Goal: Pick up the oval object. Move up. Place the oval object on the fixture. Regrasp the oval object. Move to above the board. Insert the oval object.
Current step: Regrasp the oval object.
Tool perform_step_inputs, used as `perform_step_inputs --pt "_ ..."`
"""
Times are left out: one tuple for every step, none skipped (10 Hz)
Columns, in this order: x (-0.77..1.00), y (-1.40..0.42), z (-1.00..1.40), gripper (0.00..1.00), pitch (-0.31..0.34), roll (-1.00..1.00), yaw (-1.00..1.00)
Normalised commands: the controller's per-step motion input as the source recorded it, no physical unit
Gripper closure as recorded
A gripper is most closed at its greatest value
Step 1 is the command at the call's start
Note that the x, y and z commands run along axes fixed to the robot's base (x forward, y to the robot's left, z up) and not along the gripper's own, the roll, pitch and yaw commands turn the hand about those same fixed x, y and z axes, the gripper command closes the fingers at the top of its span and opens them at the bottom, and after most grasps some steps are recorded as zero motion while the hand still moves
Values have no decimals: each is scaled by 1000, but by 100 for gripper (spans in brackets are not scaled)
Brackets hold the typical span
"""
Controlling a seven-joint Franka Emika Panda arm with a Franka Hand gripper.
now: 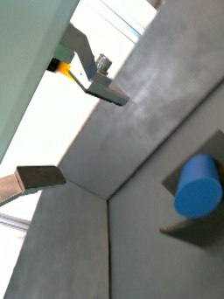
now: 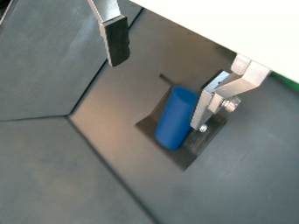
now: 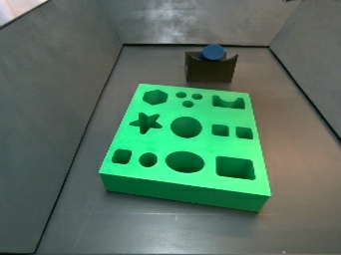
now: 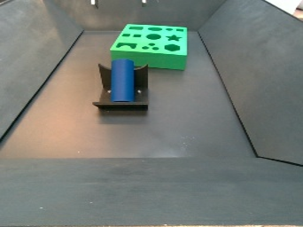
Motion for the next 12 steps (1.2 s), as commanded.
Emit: perform_step_inputs --pt "119 -48 -28 0 166 910 138" --pt "125 -51 -29 0 160 736 154" --pt "129 -50 -29 0 151 618 165" --pt "132 -50 -29 0 130 390 184" --pt "128 -37 -21 0 113 267 193" --pt "44 70 -1000 0 167 223 172" --pt "41 71 -1000 0 147 211 174" --pt "57 57 -1000 0 93 187 195" --pt "68 50 -1000 0 71 169 194" --pt "81 43 -1000 0 49 153 187" --pt "93 36 -1000 0 27 145 175" --pt "106 29 -1000 0 10 136 162"
